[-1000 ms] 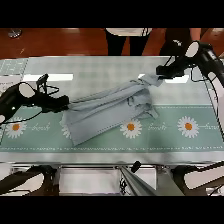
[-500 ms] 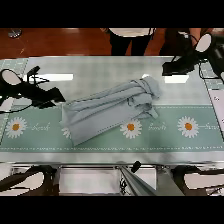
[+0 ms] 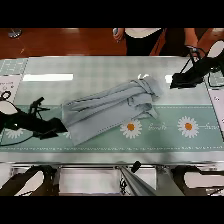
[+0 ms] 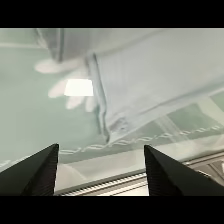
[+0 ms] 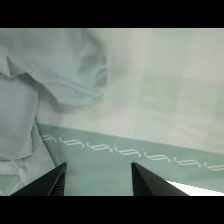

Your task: Fold the shirts.

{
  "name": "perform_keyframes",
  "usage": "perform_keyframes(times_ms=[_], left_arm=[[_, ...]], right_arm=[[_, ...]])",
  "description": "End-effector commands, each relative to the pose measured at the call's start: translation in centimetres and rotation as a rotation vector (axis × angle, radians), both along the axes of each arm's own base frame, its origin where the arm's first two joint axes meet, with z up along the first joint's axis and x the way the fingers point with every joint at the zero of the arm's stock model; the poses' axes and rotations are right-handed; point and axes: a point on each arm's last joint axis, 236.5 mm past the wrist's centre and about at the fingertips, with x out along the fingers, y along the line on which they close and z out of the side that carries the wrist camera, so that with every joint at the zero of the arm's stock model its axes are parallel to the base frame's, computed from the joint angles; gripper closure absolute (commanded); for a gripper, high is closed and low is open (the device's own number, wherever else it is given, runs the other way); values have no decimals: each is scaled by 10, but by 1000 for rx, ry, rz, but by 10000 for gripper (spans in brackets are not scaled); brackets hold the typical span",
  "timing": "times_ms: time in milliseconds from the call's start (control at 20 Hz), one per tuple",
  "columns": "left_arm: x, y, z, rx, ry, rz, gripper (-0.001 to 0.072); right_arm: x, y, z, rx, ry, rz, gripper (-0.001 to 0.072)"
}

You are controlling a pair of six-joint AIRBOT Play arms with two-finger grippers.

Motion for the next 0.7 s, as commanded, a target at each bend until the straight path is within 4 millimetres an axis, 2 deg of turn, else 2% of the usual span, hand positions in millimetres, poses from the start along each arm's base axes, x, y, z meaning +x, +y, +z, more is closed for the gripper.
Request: perform_keyframes(times_ms=[0,250,350,400,450,500,600,650], left_arm=[[-15,-28,-17,-109,1,56,85],[-16,-48,-42,-77,32,10,87],[-8,-65,-54,-81,23,20,125],[-2,-72,-61,-75,8,34,232],[5,-77,-67,-70,-5,56,502],[9,-80,-70,-74,-7,77,683],[11,-80,-70,-76,-9,87,682],[10,-80,-69,-82,-6,79,683]], right_arm=[[-10,5,-13,33,35,6,213],[-11,5,-13,32,36,6,213],[-11,5,-13,33,37,7,213],[-11,5,-13,33,38,7,213],[-13,5,-13,32,44,8,213],[-14,2,-14,23,51,9,213],[-20,-9,-17,-20,72,33,203],[-24,-11,-20,-11,84,31,147]])
